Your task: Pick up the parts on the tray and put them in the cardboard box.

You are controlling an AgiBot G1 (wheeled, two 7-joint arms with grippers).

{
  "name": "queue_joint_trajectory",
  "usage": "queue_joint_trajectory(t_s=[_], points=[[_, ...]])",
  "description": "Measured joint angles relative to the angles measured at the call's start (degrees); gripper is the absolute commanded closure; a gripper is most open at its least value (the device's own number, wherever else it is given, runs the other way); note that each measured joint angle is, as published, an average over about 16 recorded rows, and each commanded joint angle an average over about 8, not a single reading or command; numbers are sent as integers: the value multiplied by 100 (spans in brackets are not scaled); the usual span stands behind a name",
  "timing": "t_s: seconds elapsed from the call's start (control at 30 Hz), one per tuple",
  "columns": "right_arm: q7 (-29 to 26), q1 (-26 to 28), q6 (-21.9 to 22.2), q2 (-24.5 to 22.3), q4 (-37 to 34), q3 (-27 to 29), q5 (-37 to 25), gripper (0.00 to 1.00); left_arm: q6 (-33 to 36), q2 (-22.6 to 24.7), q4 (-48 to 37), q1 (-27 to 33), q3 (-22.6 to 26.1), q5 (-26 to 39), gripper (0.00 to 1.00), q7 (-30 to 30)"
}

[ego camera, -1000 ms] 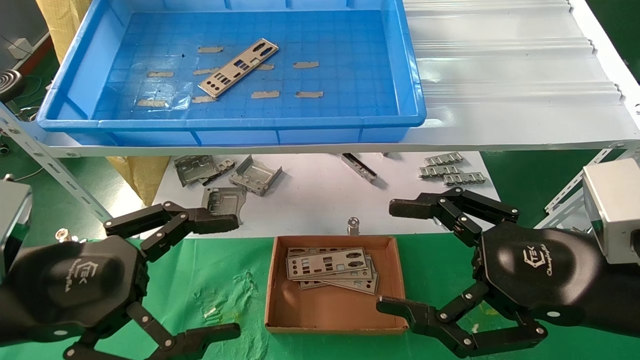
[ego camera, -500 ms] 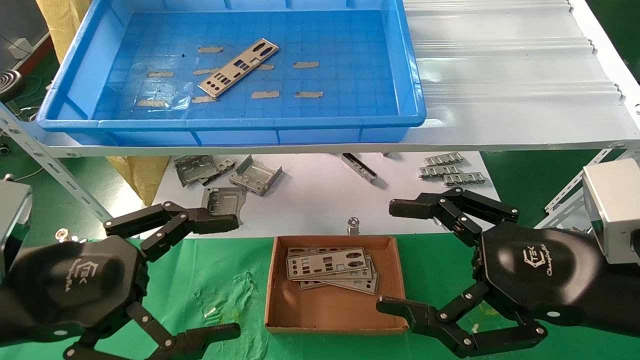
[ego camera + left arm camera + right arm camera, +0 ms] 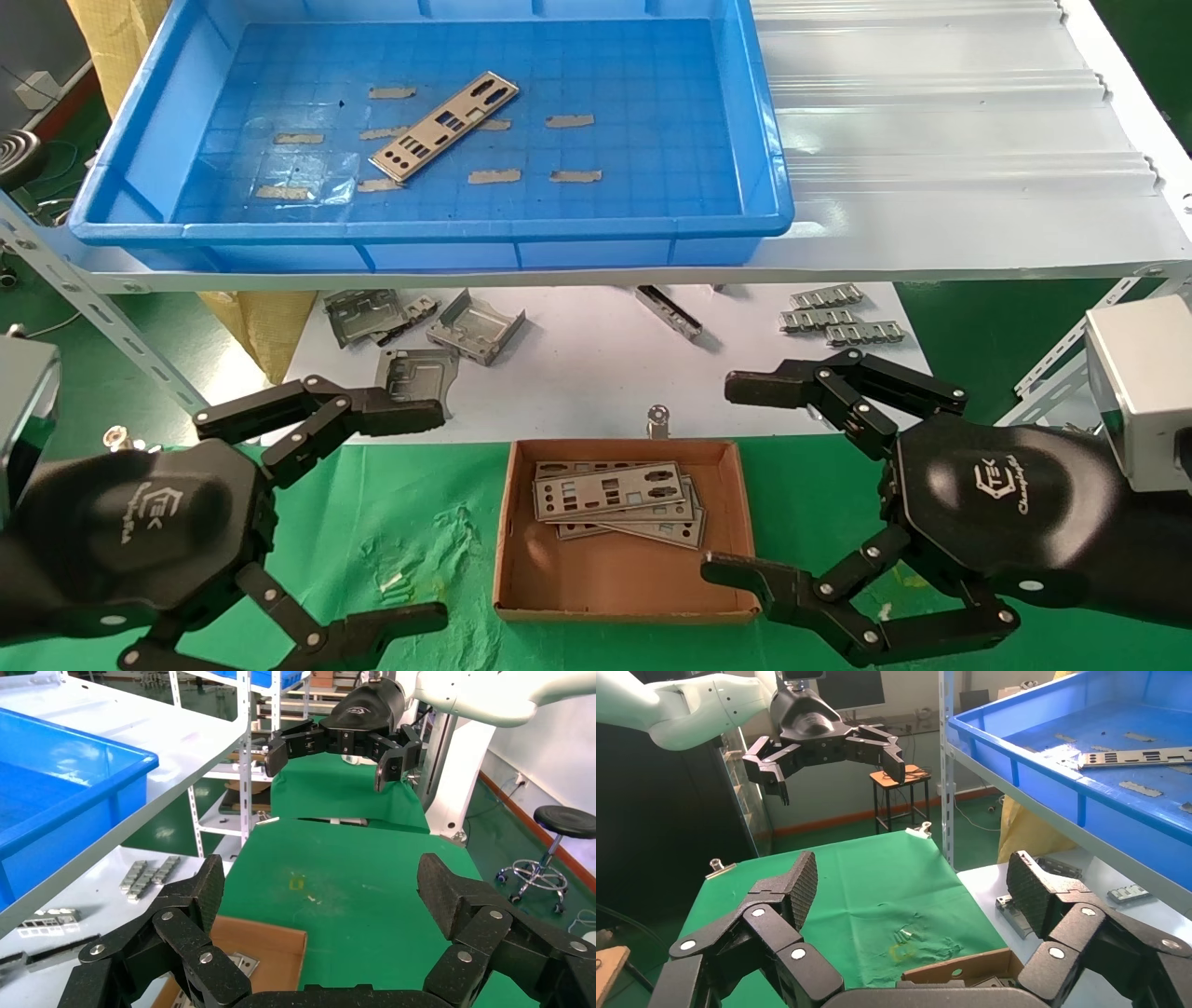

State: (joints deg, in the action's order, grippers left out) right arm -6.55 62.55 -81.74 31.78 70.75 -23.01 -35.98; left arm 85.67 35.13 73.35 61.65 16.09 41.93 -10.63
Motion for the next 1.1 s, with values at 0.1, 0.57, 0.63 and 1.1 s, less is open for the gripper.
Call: queue_joint_trajectory(t_s=[0.1, 0.57, 0.63, 1.1], points=[[0, 0, 0, 0, 0, 0, 0, 0, 0, 0, 0, 0, 0, 0, 0, 0], [0, 0, 0, 0, 0, 0, 0, 0, 0, 0, 0, 0, 0, 0, 0, 0], [0, 0, 0, 0, 0, 0, 0, 0, 0, 0, 0, 0, 0, 0, 0, 0], [0, 0, 0, 0, 0, 0, 0, 0, 0, 0, 0, 0, 0, 0, 0, 0]])
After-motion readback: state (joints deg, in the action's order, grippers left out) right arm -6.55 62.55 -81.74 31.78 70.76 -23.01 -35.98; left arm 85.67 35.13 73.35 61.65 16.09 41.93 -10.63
